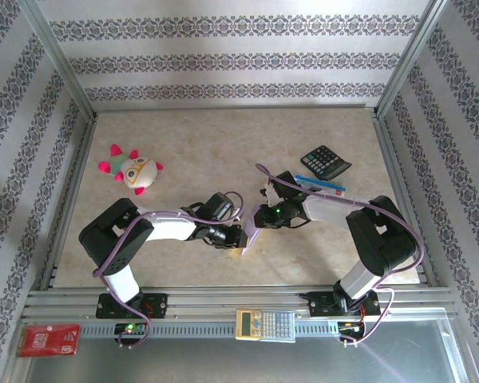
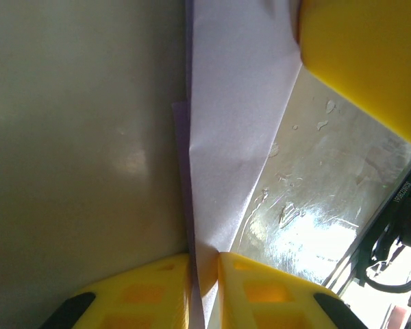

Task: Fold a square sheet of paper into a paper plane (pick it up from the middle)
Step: Fold the wing for the fifth time at the center of the table.

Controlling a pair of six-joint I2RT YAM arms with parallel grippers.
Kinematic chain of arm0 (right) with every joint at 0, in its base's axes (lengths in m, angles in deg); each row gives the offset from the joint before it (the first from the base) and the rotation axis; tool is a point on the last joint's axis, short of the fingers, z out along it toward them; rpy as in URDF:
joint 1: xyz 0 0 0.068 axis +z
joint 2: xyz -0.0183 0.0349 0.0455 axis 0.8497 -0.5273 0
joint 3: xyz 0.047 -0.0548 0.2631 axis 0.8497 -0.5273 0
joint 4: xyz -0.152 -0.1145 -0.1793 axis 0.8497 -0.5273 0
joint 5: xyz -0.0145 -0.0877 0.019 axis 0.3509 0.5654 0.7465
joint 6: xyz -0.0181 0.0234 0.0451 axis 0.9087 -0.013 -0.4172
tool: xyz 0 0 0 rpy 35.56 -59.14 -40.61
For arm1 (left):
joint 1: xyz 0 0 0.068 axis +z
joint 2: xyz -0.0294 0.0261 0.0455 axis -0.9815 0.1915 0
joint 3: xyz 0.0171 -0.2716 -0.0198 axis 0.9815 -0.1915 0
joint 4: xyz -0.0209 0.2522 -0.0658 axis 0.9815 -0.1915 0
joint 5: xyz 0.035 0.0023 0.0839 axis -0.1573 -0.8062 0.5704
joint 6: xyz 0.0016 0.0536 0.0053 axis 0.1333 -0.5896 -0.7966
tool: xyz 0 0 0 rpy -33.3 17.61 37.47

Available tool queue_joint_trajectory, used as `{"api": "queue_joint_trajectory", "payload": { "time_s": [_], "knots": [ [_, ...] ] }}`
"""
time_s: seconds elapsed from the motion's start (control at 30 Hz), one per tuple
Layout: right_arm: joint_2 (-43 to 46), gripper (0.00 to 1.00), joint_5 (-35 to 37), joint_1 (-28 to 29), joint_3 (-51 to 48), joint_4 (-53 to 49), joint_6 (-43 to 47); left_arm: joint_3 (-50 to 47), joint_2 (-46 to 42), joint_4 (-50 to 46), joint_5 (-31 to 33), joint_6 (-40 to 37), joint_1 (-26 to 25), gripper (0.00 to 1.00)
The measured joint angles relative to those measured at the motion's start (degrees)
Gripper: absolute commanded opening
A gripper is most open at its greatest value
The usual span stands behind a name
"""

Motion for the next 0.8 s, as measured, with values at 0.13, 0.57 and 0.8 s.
{"api": "queue_joint_trajectory", "payload": {
  "time_s": [0.13, 0.57, 0.8],
  "knots": [
    [0.0, 0.16, 0.5, 0.0, -0.8, 0.0, 0.2, 0.0, 0.1, 0.1, -0.2, 0.2, 0.1, 0.2],
    [-1.0, 0.15, 1.2, -0.2, -1.2, 0.0, 0.6, 0.0, 0.4, 0.2, -0.8, 0.2, 0.3, 0.2],
    [-1.2, 0.15, 1.1, -0.5, -1.5, 0.3, 1.5, 0.0, 0.4, 0.2, -0.8, 0.2, 0.3, 0.2]
  ]
}}
